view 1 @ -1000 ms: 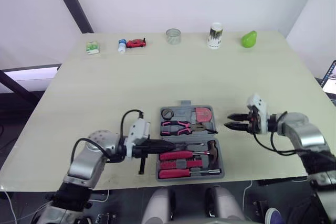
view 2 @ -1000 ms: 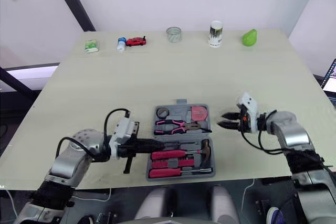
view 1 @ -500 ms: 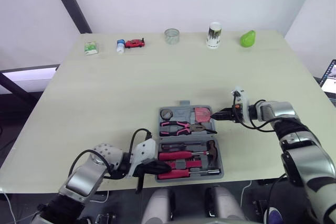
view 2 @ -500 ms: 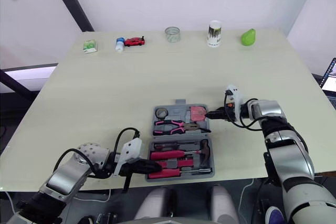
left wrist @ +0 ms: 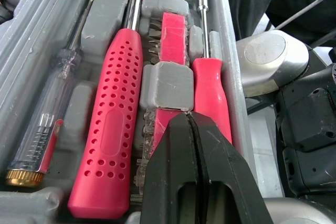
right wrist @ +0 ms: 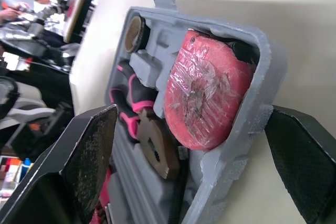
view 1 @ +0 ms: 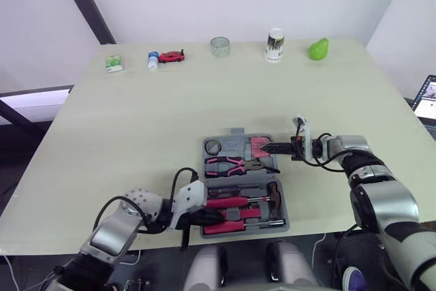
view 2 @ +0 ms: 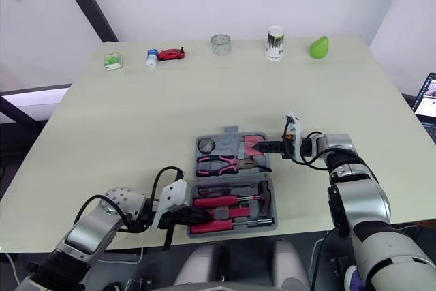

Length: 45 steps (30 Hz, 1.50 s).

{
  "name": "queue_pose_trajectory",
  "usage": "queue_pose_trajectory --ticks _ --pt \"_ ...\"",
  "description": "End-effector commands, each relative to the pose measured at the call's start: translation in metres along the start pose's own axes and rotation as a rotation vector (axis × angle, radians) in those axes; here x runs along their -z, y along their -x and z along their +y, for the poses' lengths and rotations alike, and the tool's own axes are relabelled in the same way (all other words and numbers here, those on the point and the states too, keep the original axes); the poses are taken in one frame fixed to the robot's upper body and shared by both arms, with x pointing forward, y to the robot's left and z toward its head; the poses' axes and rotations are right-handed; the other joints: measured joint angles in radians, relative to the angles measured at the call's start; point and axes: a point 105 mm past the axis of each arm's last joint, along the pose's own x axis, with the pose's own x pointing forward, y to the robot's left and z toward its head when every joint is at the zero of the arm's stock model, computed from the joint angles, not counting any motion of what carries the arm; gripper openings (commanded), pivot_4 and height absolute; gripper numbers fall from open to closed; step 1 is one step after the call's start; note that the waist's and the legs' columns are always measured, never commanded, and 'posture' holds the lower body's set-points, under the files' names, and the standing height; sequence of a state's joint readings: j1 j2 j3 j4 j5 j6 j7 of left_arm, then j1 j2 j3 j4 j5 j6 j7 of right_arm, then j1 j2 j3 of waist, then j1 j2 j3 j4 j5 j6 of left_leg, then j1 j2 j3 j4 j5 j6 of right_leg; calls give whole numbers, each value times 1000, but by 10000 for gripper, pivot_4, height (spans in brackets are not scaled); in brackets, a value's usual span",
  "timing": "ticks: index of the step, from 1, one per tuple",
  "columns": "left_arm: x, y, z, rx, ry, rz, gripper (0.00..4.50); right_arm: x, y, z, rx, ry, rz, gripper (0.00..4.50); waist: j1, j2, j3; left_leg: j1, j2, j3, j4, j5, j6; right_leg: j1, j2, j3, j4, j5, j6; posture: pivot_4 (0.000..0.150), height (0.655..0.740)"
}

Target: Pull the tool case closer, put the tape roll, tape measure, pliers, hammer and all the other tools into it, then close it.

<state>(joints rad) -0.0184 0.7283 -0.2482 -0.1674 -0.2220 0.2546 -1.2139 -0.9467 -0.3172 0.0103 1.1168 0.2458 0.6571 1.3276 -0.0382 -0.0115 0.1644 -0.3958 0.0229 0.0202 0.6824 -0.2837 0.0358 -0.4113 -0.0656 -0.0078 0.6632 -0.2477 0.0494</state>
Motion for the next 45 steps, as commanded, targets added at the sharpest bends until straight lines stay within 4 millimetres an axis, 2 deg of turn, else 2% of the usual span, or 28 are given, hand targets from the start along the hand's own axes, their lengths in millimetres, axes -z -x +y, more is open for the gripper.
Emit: queue_pose_trajectory --ticks 1,7,11,14,23,27,30,34,36,38,43,44,45 --pt "3 -3 -4 13 20 -1 0 -21 2 26 -167 75 -44 44433 0 0 0 0 0 0 0 0 0 0 0 0 0 0 0 1500 7400" --pt "1 -2 0 -1 21 -17 0 -26 5 41 -270 120 -51 44433 -1 0 0 0 0 0 0 0 0 0 0 0 0 0 0 1500 7400" --pt "-12 -1 3 -27 22 -88 0 -27 12 50 -332 140 -63 44433 2 0 0 -1 0 0 0 0 0 0 -1 0 0 0 0 1500 7400" --pt "-29 10 1 -52 35 -172 0 -28 20 62 -386 154 -72 44433 3 0 0 -1 0 -1 0 0 0 -1 -2 -1 0 0 0 1500 7400" --pt "-26 70 -20 -97 195 -222 0 2 37 96 -481 153 8 44433 4 2 1 -2 0 -2 -1 0 0 -1 -5 -2 -1 0 0 1500 7400" --pt "-20 106 -19 -166 242 -204 0 22 45 112 -481 149 50 44433 9 2 1 -2 0 -3 -1 0 0 -1 -6 -4 -1 0 0 1500 7400" --pt "-8 140 -15 -261 312 -209 0 46 59 105 -300 234 45 44433 22 2 1 -2 0 -3 -1 0 0 -1 -6 -4 -1 0 0 1500 7400" --pt "-5 158 2 -432 258 -242 0 54 78 94 -63 377 -30 44433 29 3 2 -3 -1 -2 -2 0 0 -1 -6 -4 -3 0 0 1500 7400" --pt "-2 166 9 -502 217 -231 5345 58 90 87 69 496 -44 45000 32 2 2 -3 -1 -1 -1 0 0 -1 -6 -3 -3 0 1 1500 7400" --pt "-2 171 13 -544 192 -239 13173 61 106 81 208 649 -71 45000 33 0 1 -2 -1 -1 -1 0 0 0 -5 -3 -3 -1 1 1500 7400" --pt "-6 176 22 -639 102 -203 37274 70 130 77 321 771 -110 45000 27 0 1 -2 -1 -1 -1 0 0 0 -4 -3 -2 -1 1 1500 7400" --pt "-5 177 23 -645 104 -196 44644 72 133 77 330 768 -118 45000 26 0 1 -1 -1 -1 -1 0 0 0 -4 -2 -2 -1 1 1500 7400" --pt "-4 177 22 -640 101 -177 44644 75 136 77 335 756 -119 45000 25 0 1 -1 -1 0 -1 0 0 0 -4 -2 -2 -1 1 1500 7400"
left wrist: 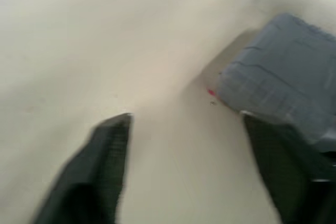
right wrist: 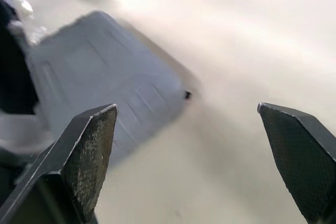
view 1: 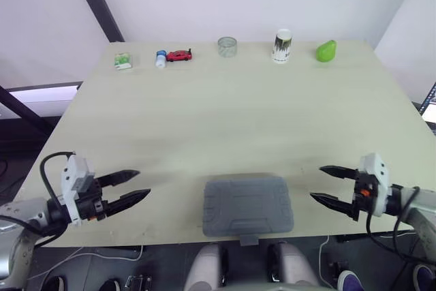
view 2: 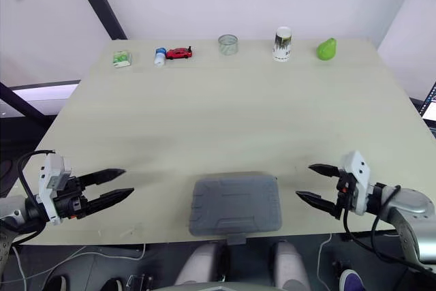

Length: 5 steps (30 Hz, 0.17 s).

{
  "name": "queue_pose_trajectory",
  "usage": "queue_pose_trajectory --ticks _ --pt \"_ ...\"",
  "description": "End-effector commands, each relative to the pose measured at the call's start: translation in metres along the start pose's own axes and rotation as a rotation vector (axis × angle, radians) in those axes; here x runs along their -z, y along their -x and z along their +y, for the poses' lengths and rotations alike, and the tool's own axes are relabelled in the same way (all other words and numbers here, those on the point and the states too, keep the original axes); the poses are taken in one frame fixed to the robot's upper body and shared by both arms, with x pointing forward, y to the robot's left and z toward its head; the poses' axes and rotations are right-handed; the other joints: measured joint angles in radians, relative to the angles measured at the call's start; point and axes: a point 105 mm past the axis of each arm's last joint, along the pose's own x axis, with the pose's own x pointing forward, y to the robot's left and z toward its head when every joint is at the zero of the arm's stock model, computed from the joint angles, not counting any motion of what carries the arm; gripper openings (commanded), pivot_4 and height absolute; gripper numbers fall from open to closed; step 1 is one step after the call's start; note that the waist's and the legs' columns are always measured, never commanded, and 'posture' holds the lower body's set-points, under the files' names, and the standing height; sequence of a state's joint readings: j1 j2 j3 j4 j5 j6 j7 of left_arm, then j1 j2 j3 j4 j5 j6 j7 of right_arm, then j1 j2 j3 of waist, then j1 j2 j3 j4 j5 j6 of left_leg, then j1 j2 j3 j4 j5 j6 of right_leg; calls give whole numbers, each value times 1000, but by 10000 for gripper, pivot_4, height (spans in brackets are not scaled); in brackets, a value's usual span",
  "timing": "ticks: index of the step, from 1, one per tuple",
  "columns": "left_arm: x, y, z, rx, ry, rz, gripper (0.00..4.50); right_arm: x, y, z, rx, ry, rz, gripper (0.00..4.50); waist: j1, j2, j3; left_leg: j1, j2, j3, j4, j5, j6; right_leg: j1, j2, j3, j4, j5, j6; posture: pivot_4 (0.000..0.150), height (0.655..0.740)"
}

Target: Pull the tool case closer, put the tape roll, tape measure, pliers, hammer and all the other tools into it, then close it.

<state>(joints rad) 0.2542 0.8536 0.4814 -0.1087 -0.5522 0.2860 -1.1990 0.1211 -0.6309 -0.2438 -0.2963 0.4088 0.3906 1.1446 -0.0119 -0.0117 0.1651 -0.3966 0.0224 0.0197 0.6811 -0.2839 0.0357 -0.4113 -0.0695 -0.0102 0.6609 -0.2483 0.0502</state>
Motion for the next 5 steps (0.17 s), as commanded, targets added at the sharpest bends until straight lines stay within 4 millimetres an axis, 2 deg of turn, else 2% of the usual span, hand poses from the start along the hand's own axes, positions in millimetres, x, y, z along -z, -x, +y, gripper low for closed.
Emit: queue_pose_trajectory --ticks 1,5 --pt "-7 6 5 -37 -68 23 44644 -5 15 -1 39 52 -20 45000 0 0 0 0 0 0 0 0 0 0 0 0 0 0 0 1500 7400" --pt "-8 7 5 -34 -89 29 44644 3 23 0 62 37 -9 45000 1 0 0 0 1 0 0 0 0 0 1 1 0 0 0 1500 7400"
